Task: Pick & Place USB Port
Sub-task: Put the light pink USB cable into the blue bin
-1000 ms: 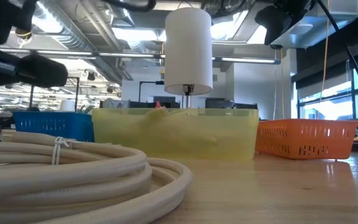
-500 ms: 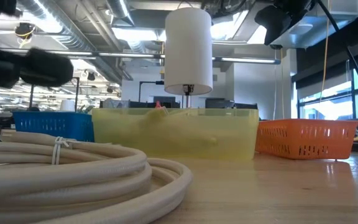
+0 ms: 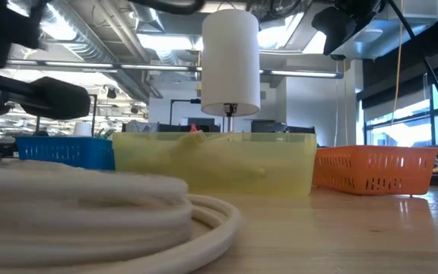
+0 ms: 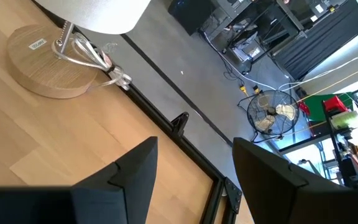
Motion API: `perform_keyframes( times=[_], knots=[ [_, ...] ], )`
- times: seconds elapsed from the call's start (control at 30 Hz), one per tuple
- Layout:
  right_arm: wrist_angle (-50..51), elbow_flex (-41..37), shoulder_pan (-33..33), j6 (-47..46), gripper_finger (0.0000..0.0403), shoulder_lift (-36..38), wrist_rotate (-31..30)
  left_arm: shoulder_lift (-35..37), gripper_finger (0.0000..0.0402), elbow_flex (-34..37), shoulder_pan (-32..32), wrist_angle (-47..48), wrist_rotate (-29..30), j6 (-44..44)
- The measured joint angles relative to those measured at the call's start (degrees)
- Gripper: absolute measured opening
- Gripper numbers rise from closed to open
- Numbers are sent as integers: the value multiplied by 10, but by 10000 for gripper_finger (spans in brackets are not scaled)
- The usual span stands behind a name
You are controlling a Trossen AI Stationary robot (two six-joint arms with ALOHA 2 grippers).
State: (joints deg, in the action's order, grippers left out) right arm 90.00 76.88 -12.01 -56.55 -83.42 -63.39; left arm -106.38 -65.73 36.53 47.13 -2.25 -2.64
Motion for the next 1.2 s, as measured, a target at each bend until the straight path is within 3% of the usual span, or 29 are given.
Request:
perform_keyframes(
  times=[0.17,0.37,0.47,0.67,0.83,0.97,1.2],
  knots=[
    [0,0,0,2,212,0,0,22,9,-5,-7,33,4,-75],
    [0,0,0,18,212,0,0,82,9,-49,1,124,79,-142],
    [0,0,0,16,212,0,-9,122,8,-64,5,149,181,-219],
    [0,0,0,17,212,0,-15,210,8,-68,1,157,468,-387],
    [0,0,0,17,212,0,-11,249,8,-68,-35,184,595,-489],
    [0,0,0,16,212,0,-11,255,8,-68,-86,234,642,-597],
    [0,0,0,15,212,0,1,255,8,10,-157,280,601,-787]
  ],
)
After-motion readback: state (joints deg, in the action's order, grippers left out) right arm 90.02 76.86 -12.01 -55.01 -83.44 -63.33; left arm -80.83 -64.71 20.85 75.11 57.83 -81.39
